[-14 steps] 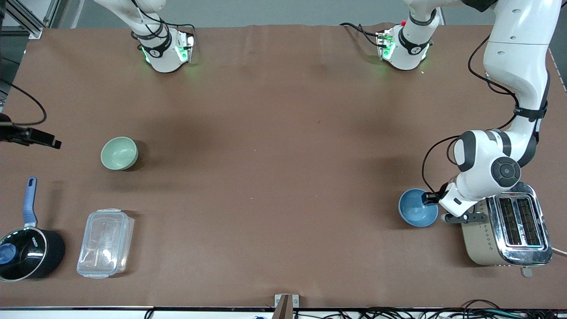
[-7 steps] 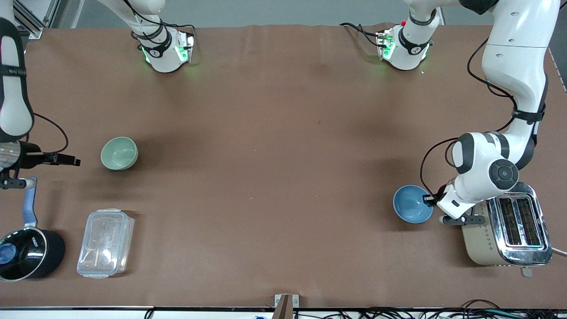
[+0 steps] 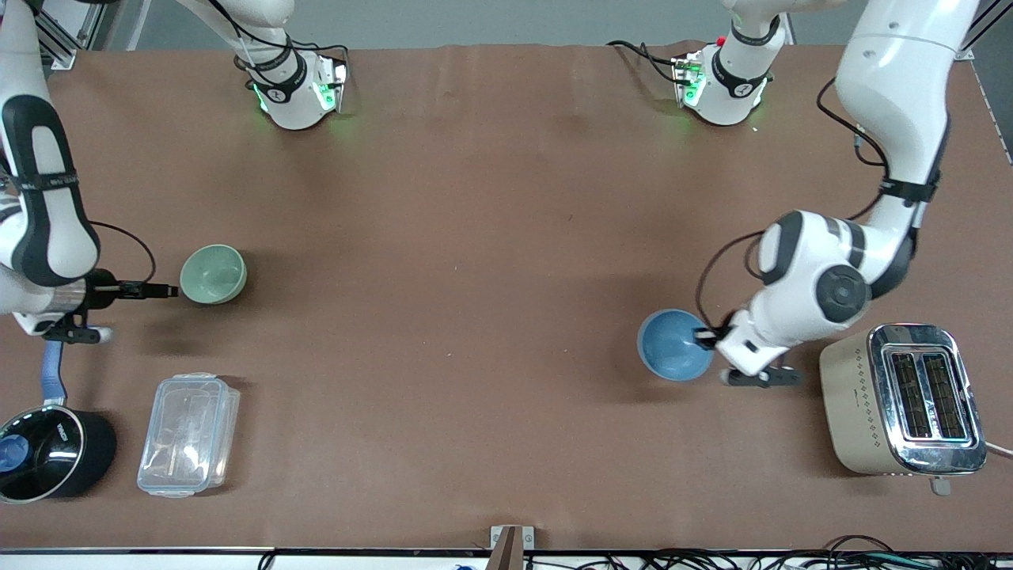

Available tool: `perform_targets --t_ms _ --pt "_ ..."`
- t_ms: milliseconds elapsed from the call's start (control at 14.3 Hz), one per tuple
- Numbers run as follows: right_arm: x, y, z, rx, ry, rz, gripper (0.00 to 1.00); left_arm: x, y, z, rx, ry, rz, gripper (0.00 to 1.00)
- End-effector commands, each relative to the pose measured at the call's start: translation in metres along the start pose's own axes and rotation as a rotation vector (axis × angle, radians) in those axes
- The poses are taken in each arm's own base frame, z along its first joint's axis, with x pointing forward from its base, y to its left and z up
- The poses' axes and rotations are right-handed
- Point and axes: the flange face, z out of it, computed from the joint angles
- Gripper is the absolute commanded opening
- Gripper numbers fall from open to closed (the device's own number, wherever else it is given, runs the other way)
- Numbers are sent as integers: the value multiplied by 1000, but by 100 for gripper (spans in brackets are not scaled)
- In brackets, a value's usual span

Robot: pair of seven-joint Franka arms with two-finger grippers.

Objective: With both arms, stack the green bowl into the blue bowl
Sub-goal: 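Grasp the blue bowl with the left gripper while the right gripper reaches the green bowl, then slide the blue bowl to mid-table, open the left gripper while the right gripper grasps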

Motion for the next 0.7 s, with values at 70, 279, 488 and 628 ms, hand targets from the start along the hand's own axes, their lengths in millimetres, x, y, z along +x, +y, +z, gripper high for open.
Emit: perform_targets --t_ms 70,279,488,628 --pt "6 5 36 49 -36 -42 56 -57 126 21 -16 -32 -62 1" --pt "5 5 37 61 -44 -57 6 -86 177 51 -43 -32 -109 2" --pt "4 0 39 95 -58 -50 2 -115 214 87 -62 -48 -157 4" --pt "0 -9 36 117 -88 -58 1 -124 220 103 -37 -38 -146 6"
